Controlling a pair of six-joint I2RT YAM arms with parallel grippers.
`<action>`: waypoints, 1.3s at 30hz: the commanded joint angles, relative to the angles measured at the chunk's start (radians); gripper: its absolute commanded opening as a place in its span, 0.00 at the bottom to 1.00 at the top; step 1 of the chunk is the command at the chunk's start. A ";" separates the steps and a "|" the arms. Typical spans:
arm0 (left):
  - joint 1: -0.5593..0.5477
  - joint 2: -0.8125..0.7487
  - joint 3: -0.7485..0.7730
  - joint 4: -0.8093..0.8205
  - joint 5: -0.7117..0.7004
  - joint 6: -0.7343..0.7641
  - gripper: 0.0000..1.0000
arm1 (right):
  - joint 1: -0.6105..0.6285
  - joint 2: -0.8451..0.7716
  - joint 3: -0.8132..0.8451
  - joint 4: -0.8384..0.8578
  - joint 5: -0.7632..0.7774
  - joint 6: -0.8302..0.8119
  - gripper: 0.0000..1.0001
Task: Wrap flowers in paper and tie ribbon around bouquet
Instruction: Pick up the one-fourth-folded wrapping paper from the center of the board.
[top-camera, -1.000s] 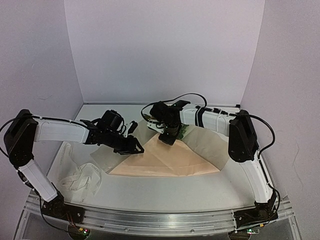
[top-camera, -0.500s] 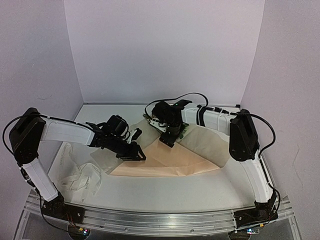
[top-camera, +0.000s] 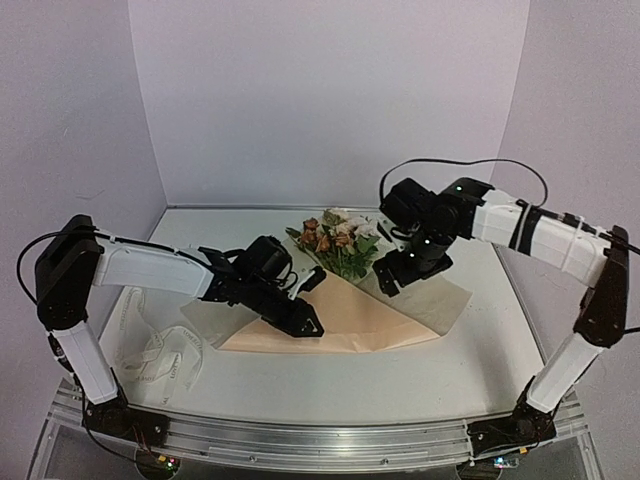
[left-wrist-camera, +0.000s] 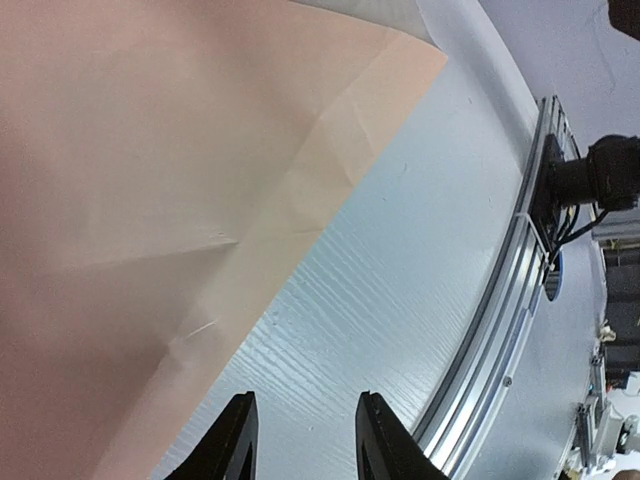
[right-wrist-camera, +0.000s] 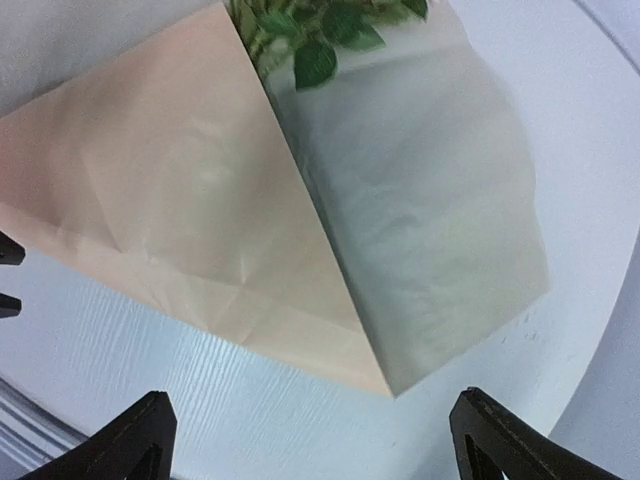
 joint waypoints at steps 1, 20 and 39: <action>-0.032 0.077 0.093 -0.053 -0.032 0.087 0.34 | -0.007 -0.145 -0.238 0.055 -0.100 0.310 0.98; -0.058 0.270 0.274 -0.164 -0.110 0.163 0.24 | -0.086 -0.463 -0.951 0.703 -0.152 0.777 0.91; -0.056 0.323 0.316 -0.149 -0.099 0.164 0.23 | -0.191 -0.319 -1.126 1.126 -0.151 0.920 0.54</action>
